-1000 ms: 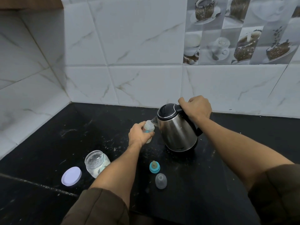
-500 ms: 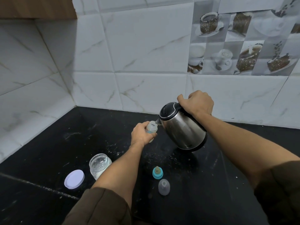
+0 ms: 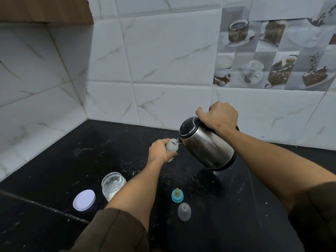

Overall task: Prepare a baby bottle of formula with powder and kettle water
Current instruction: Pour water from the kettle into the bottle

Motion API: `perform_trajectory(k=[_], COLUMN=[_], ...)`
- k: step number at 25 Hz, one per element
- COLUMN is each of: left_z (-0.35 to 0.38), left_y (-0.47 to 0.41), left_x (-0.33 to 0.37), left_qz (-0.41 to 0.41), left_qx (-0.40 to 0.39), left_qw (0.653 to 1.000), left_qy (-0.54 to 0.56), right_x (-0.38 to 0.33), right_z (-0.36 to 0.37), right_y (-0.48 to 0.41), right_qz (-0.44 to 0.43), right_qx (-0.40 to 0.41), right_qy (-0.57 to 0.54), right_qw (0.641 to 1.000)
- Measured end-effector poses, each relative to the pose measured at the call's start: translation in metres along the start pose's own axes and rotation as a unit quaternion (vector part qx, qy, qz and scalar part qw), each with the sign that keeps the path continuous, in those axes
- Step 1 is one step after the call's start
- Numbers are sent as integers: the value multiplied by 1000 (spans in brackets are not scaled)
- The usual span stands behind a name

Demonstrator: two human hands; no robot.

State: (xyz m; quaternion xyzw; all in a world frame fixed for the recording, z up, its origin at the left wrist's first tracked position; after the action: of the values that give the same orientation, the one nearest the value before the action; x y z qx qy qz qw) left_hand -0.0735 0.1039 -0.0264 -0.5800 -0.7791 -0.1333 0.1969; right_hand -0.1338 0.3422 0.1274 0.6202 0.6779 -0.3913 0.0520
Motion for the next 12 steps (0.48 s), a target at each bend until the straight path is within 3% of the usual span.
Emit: perform_trajectory(k=[12], left_z=[3], left_y=[1], left_x=[-4], left_qz=[-7], left_qx=[-18], left_qw=[1000], left_qy=[-2], right_x=[-17], right_z=[5], right_y=[2], right_qz=[-31], right_qx=[-1], right_qy=[32], right_qw=[999])
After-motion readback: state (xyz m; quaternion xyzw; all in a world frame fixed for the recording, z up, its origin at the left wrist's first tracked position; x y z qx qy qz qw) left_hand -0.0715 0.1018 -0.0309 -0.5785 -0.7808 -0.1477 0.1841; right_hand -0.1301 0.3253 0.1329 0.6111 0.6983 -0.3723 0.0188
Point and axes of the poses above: each hand's wrist, its own y-axis away from the middle knuckle, its own z-axis out of the palm, x = y × z, the point moved 10 cm from there along -y, towards the middle knuckle, and after that the axes turned 13 degrees about -y, right-handed, at the moved point
